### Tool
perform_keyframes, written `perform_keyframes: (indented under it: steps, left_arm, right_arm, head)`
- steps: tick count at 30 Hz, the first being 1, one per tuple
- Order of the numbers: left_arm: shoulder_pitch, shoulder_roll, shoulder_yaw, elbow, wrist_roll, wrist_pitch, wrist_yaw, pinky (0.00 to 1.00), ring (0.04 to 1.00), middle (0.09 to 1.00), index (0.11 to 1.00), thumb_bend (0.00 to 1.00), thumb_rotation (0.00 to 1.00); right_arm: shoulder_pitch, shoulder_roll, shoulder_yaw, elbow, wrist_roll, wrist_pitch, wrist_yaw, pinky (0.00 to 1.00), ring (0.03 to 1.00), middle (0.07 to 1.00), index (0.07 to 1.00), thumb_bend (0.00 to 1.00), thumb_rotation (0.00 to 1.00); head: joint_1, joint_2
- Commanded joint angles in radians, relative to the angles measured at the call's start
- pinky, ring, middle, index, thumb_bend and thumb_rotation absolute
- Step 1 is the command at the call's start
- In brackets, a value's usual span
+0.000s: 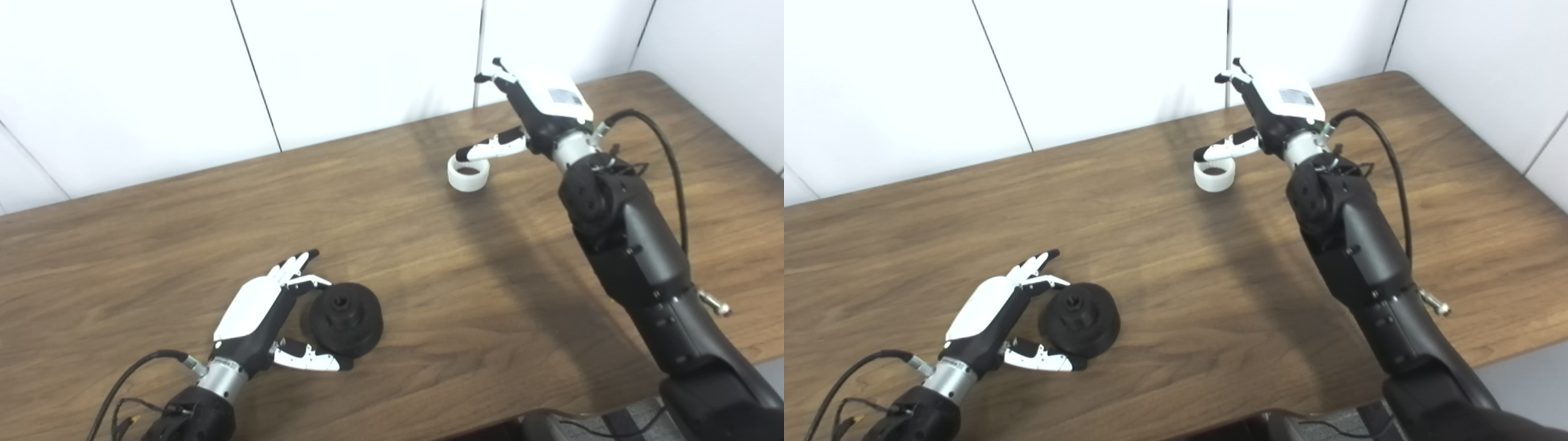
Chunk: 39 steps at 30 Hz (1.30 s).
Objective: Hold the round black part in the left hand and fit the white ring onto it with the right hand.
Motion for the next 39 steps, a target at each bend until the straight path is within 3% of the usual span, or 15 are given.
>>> perform_keyframes:
  steps: [1, 7, 13, 22, 30, 39]
  left_arm:
    - [-0.02, 0.006, 0.012, -0.018, 0.006, -0.017, 0.007, 1.0, 1.0, 1.0, 0.635, 1.0, 0.37]
    - [-0.022, 0.001, 0.013, -0.016, 0.007, -0.019, 0.01, 1.0, 1.0, 1.0, 0.633, 1.0, 0.37]
    - [-0.019, -0.003, 0.015, -0.025, 0.016, -0.007, 0.004, 1.0, 1.0, 1.0, 0.63, 1.0, 0.37]
    - [-0.018, -0.006, 0.016, -0.032, 0.017, -0.006, 0.001, 1.0, 1.0, 1.0, 0.631, 1.0, 0.36]
    - [-0.015, -0.013, 0.02, -0.044, 0.021, 0.013, -0.012, 1.0, 1.0, 1.0, 0.632, 1.0, 0.36]
    - [-0.014, -0.008, 0.022, -0.049, 0.021, 0.007, -0.02, 1.0, 1.0, 1.0, 0.633, 1.0, 0.36]
  right_arm:
    - [-0.066, -0.044, 0.004, 0.023, -0.008, 0.007, 0.005, 0.78, 0.928, 0.978, 0.865, 0.94, 0.55]
    - [-0.089, -0.043, 0.036, 0.119, 0.023, 0.018, 0.013, 0.82, 0.941, 0.986, 0.881, 0.98, 0.59]
    - [-0.098, -0.04, 0.082, 0.202, 0.06, 0.005, 0.014, 0.84, 0.954, 1.0, 0.899, 1.0, 0.72]
    - [-0.092, -0.045, 0.149, 0.218, 0.062, 0.02, 0.027, 0.84, 0.956, 1.0, 0.894, 1.0, 0.78]
    - [-0.075, -0.032, 0.172, 0.221, 0.074, 0.028, 0.027, 0.88, 0.959, 1.0, 0.872, 1.0, 0.74]
    - [-0.071, -0.023, 0.183, 0.239, 0.076, 0.012, -0.012, 0.88, 0.944, 0.993, 0.843, 0.91, 0.5]
  head:
    - [0.002, 0.0]
    - [0.018, -0.001]
    - [0.028, 0.0]
    - [0.041, 0.004]
    - [0.05, 0.008]
    - [0.056, 0.013]
